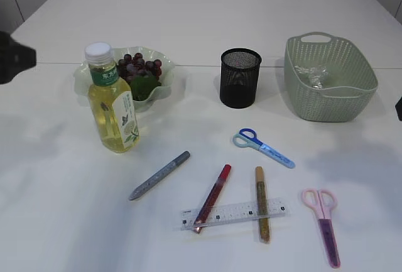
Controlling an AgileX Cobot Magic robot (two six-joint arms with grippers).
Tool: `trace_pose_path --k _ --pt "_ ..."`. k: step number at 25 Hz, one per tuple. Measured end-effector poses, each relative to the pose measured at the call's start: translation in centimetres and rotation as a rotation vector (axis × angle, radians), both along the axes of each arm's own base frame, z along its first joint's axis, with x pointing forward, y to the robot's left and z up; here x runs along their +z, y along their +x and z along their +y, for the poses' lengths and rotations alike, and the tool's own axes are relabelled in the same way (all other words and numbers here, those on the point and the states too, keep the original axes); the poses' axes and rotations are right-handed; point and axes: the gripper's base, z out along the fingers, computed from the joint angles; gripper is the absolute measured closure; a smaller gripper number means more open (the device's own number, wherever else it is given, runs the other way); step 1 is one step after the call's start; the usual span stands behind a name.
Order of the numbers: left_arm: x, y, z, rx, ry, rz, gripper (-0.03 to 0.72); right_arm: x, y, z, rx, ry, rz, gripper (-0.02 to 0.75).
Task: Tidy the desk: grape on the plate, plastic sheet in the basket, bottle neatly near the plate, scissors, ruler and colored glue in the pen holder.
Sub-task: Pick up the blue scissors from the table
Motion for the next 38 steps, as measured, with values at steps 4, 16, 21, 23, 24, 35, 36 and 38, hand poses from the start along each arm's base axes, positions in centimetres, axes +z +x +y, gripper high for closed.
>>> trace_pose_path --k 4,16,21,23,24,35,36,38 --pt "-0.6 -2.5 1.0 0.071 0.031 0.236 0.134 0.0 0.0 0.0 0.0 0.002 0.003 0.227" --pt "-2.2 -6.6 0.8 -0.055 0.122 0.768 0.156 0.1 0.0 0.4 -0.002 0.054 0.005 0.251" --pt "-2.2 -6.7 0.4 -0.064 0.07 0.779 0.156 0.3 0.5 1.0 0.012 0.112 0.002 0.331" --pt "-2.2 -6.7 0.3 -0.065 0.061 0.781 0.156 0.6 1.3 1.6 0.045 0.115 -0.004 0.337" --pt "-2.2 -6.7 0.3 -0.067 0.058 0.782 0.156 0.8 1.7 2.0 0.066 0.112 -0.008 0.339" --pt "-2.1 -6.7 0.2 -0.091 0.055 0.78 0.156 1.4 9.4 9.4 0.382 -0.038 0.003 0.342" --pt "-2.1 -6.7 0.2 -0.095 0.058 0.779 0.156 1.2 10.4 10.0 0.406 -0.052 -0.001 0.342" --pt "-2.1 -6.7 0.1 -0.1 0.061 0.778 0.157 0.4 12.2 11.1 0.439 -0.095 -0.005 0.342"
